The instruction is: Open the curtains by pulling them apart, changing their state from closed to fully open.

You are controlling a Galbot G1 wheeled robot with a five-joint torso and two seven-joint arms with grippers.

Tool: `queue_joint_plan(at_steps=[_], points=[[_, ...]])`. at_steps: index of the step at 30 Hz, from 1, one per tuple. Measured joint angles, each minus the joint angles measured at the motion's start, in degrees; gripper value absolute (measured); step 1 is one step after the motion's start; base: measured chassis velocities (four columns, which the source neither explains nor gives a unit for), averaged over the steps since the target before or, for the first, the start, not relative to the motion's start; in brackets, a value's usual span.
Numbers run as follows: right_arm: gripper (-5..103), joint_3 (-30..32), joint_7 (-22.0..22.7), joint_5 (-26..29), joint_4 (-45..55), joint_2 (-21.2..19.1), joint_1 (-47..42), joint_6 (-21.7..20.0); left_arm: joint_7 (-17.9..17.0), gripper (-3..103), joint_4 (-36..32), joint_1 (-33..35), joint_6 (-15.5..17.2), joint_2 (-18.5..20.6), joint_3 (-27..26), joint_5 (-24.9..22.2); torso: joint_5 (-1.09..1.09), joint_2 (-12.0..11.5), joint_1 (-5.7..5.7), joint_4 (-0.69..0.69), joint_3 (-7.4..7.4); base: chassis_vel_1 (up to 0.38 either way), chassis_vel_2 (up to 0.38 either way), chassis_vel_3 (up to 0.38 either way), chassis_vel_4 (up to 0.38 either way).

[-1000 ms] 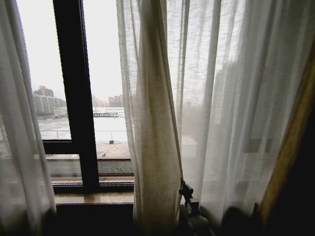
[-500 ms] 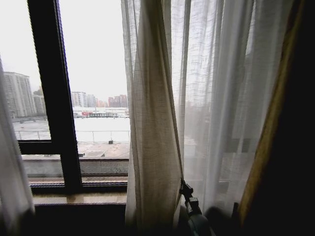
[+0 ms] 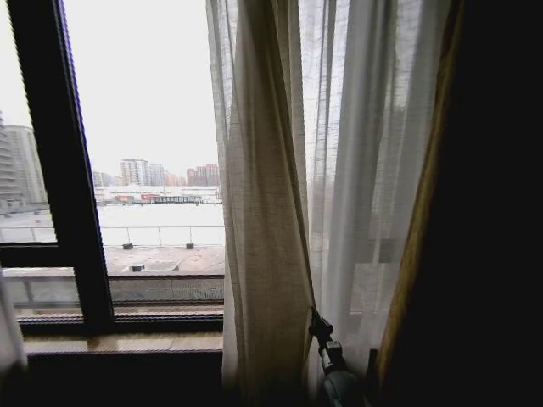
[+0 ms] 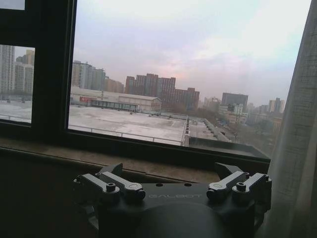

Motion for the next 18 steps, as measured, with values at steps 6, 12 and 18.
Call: queue_joint_plan(at_steps=[6, 12, 18], points=[[0, 0.0, -0.4, -3.4, -0.3, 0.0, -0.4, 1.9, 0.0, 100, 0.3, -0.1, -0.1, 0.0, 0.0, -0.1, 0.05, 0.0, 0.00, -0.03, 0.01, -0.114, -0.117, 0.131, 0.109], [17, 0.3, -0.2, -5.5, -0.1, 0.0, -1.1, 2.9, 0.0, 100, 0.5, -0.3, -0.1, 0.0, 0.3, -0.1, -0.02, 0.0, 0.01, 0.03, 0.00, 0.002, 0.006, -0.009, -0.005], [38, 0.7, 0.3, -5.9, 0.0, 0.0, -1.4, 2.9, 0.0, 100, 0.6, -0.5, -0.1, 0.1, 0.5, -0.1, 0.03, 0.0, 0.00, -0.01, 0.01, 0.000, 0.000, 0.000, 0.000]])
